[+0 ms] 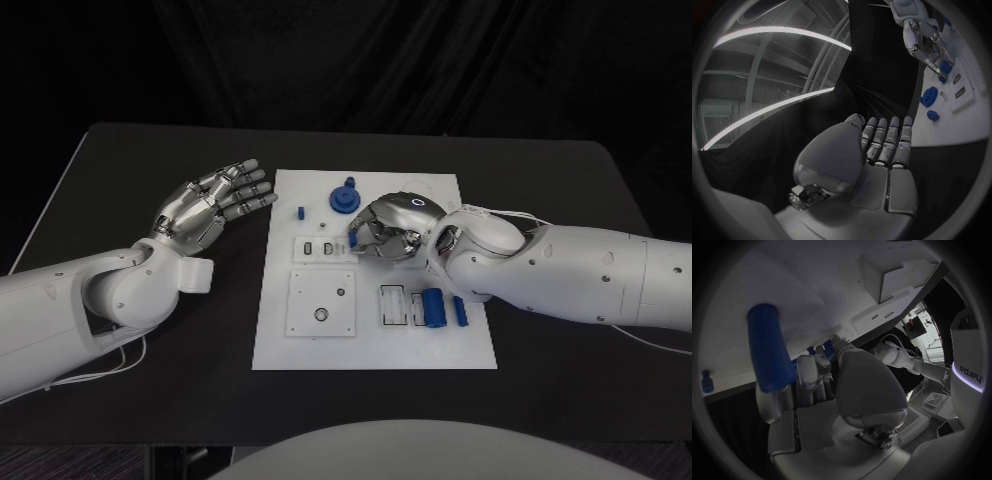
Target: Assemble the parts on the task board
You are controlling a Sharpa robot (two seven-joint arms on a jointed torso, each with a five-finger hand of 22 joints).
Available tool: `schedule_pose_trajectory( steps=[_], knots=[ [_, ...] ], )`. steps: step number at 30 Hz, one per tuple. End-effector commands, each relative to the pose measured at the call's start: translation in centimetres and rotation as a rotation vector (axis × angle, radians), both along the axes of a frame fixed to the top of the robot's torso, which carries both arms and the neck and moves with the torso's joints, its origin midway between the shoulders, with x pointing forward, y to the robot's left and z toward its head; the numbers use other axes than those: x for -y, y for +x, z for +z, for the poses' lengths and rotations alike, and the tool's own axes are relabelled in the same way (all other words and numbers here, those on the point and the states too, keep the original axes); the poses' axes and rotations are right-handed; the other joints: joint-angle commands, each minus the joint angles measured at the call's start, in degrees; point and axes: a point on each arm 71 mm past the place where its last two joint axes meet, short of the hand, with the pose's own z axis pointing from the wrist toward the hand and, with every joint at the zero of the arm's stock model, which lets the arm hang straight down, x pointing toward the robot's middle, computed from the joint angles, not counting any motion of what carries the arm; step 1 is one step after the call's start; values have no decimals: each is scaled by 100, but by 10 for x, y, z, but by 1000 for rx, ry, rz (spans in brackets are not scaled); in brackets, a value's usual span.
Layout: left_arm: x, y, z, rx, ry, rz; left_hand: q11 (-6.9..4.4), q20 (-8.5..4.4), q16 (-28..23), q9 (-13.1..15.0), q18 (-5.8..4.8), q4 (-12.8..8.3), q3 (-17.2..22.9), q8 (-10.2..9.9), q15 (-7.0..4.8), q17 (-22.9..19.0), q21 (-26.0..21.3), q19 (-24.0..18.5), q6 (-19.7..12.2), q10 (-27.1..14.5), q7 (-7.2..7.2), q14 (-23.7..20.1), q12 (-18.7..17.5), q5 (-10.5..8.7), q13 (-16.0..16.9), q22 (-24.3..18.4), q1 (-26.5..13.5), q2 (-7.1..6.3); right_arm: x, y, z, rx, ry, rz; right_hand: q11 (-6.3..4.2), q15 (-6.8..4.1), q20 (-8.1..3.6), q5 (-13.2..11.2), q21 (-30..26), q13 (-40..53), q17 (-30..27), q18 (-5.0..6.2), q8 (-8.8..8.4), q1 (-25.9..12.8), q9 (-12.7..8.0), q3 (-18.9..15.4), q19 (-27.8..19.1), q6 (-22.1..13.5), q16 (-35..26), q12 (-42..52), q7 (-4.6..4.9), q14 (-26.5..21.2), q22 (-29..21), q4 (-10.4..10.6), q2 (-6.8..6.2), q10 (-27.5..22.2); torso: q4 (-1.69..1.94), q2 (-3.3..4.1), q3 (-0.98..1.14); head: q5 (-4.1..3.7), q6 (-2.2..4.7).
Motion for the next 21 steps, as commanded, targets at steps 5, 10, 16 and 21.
schedule_pose_trajectory(
  steps=[5,10,16,21],
  knots=[
    [1,0,0,3,-15,-10,2,-6,19,5,-87,-7,29,-13,16,6,-10,-16,-23,-2,40,-43,24,-40,-3,-9,-25,-43,0,-1,-2,-1,-7,7,-9,52,28,-114,-17,8,14,43,-51,-86,-20,-77,395,-36,-15,17,-15,3,1393,7,-13,-24,0,0,-1,0,-5],
    [1,-1,0,3,-15,-10,2,-6,19,5,-87,-7,29,-13,16,6,-10,-16,-23,-2,40,-43,24,-40,-3,-9,-25,-43,0,-1,-1,8,3,14,-18,47,25,-202,-12,11,25,42,-74,-108,-39,-116,399,-64,-6,23,-32,11,1394,26,-21,-25,0,0,0,2,-3],
    [0,-1,-1,3,-14,-8,2,-6,19,5,-87,-7,29,-13,16,6,-10,-16,-23,-2,40,-43,24,-40,-3,-9,-25,-43,1,-2,1,31,24,22,-55,18,1,-358,-4,-19,30,39,-123,-132,-208,-239,406,-421,-6,7,-85,17,1398,72,-33,-78,0,0,-1,14,-11],
    [0,0,-1,3,-14,-8,2,-6,19,5,-87,-7,29,-13,16,6,-10,-16,-23,-2,40,-43,24,-40,-3,-9,-25,-43,1,-2,3,45,38,28,-75,3,-13,-380,3,-29,35,37,-123,-122,-318,-285,411,-599,-4,2,-117,21,1401,85,-29,-97,0,0,-1,16,-12]
  ],
)
